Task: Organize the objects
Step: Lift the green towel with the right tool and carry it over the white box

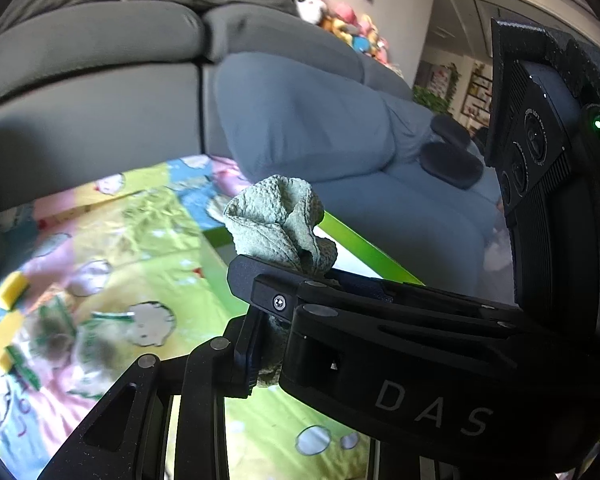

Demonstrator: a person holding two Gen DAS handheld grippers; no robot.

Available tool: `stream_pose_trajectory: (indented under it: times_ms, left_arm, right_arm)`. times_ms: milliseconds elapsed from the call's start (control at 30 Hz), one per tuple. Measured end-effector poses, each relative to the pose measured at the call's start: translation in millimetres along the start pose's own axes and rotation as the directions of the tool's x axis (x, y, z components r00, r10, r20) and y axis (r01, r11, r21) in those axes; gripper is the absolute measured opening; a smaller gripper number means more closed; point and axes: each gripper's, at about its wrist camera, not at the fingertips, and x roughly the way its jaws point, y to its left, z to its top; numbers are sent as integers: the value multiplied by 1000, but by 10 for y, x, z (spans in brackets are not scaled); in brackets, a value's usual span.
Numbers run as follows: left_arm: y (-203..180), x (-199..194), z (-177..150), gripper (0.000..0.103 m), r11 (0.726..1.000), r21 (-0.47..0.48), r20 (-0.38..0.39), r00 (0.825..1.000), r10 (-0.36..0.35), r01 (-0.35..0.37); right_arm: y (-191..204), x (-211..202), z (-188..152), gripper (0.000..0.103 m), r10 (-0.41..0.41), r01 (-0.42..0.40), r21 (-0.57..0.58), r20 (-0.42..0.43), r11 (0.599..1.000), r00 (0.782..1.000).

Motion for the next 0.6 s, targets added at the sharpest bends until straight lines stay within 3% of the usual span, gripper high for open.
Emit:
stream_pose_trajectory:
  times_ms: [300, 600]
  left_arm:
    - [-192, 462, 22, 30, 995, 4, -83, 992, -100, 100]
    - [-264, 848, -4, 30, 984, -50, -162, 971, -177, 171]
  right_arm:
    - [-414, 69, 17, 43, -97, 99, 112, -22, 989, 995]
    - [-633, 161, 6, 43, -174, 181, 160, -59, 970, 983]
